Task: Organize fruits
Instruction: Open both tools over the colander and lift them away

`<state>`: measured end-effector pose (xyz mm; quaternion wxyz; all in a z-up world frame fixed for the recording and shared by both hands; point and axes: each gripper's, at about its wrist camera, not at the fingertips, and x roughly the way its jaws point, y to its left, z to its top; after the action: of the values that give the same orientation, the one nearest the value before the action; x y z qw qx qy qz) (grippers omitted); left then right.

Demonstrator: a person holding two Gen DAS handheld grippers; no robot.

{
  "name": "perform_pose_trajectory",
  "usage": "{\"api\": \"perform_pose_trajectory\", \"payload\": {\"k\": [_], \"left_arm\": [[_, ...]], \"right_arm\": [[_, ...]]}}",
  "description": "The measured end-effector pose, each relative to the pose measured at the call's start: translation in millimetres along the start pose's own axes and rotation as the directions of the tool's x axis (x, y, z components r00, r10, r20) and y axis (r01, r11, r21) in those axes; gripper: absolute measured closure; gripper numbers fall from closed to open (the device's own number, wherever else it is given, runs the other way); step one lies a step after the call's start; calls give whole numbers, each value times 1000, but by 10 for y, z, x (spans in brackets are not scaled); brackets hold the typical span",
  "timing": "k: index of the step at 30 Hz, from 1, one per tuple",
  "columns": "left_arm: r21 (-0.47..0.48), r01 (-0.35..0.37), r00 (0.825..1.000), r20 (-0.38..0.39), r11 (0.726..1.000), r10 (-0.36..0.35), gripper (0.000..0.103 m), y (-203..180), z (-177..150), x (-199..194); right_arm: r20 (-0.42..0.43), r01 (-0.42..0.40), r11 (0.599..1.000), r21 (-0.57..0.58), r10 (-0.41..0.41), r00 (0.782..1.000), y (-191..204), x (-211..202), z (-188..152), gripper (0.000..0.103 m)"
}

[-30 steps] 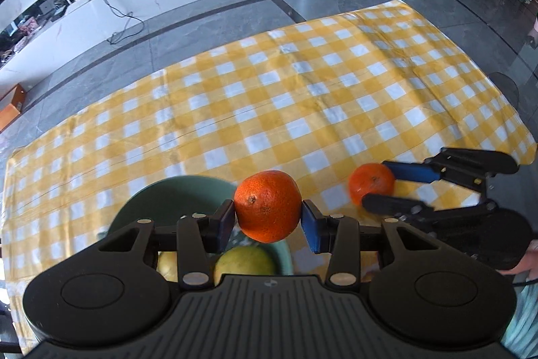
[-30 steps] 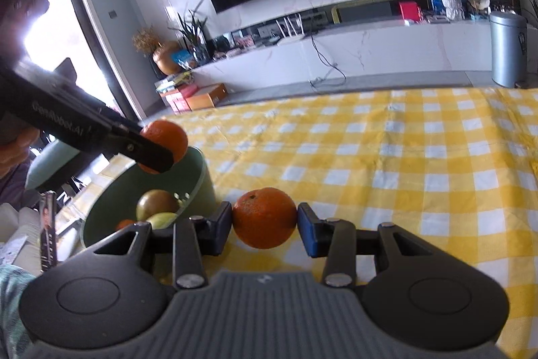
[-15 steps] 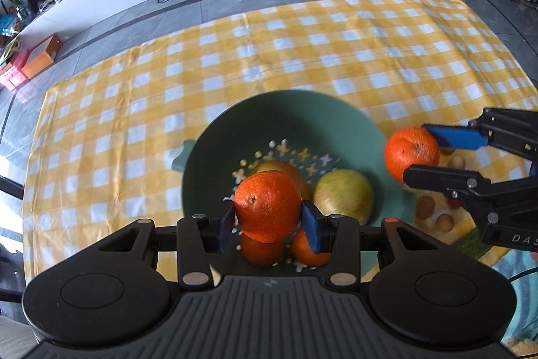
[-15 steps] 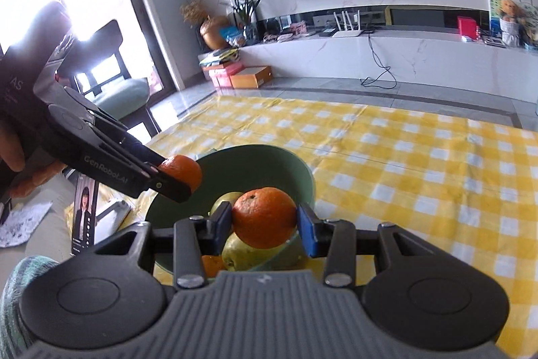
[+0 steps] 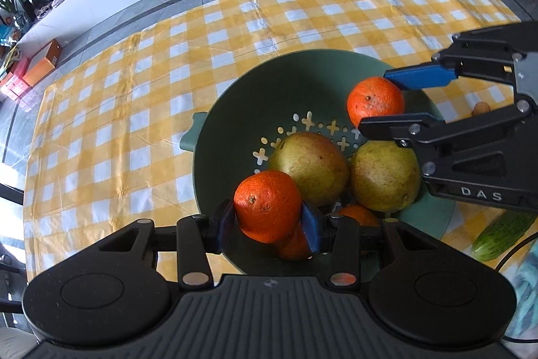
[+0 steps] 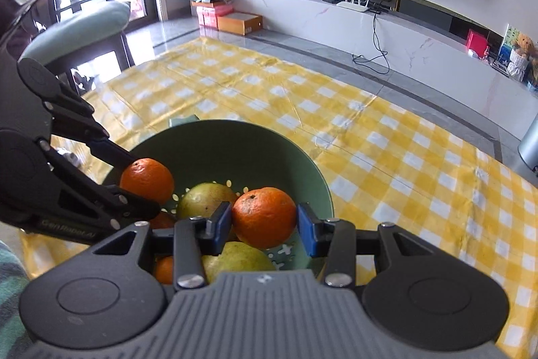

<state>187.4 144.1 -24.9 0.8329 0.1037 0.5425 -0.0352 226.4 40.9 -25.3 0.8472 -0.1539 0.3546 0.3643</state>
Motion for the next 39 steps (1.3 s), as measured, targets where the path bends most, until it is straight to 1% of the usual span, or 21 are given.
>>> {"api": "perform_pose_trajectory", "payload": {"k": [9, 14, 22, 24, 28, 29, 31, 33, 37, 39], "left_arm": [[9, 5, 1000, 0, 1000, -5, 55, 35, -23, 105], [18, 0, 1000, 4, 1000, 0, 54, 28, -28, 125], [14, 6, 1000, 12, 1000, -7, 53, 58, -35, 135], [11, 2, 1000, 16, 1000, -2, 49, 65, -42, 134], [31, -16, 1000, 23, 999, 15, 48, 29, -55, 132], [38, -19, 1000, 21, 999, 18, 46, 19, -55, 132], [45, -12, 1000, 22, 999, 11, 42, 15, -60, 123], [40, -5, 1000, 25, 999, 4, 40, 27, -67, 100], [28, -13, 998, 60, 1000, 11, 38, 27, -73, -21], [29, -12, 996, 83, 999, 10, 37, 1, -67, -114]], "right_arm": [[-54, 20, 998, -51, -23, 998, 63, 211, 24, 63], [-81, 21, 999, -49, -24, 996, 57, 292, 16, 63], [-99, 24, 998, -50, -29, 995, 63, 325, 29, 62], [-96, 18, 999, -44, -22, 995, 61, 314, 31, 62], [-94, 10, 999, -51, -15, 995, 90, 296, 34, 62], [-93, 13, 998, -56, -18, 995, 99, 291, 33, 62], [-90, 13, 998, -56, -18, 996, 102, 271, 36, 62], [-85, 14, 998, -54, -19, 996, 97, 232, 41, 62], [-66, 23, 999, -49, -26, 997, 72, 106, 42, 57], [-51, 30, 999, -38, -32, 998, 49, 20, 39, 51]]}}
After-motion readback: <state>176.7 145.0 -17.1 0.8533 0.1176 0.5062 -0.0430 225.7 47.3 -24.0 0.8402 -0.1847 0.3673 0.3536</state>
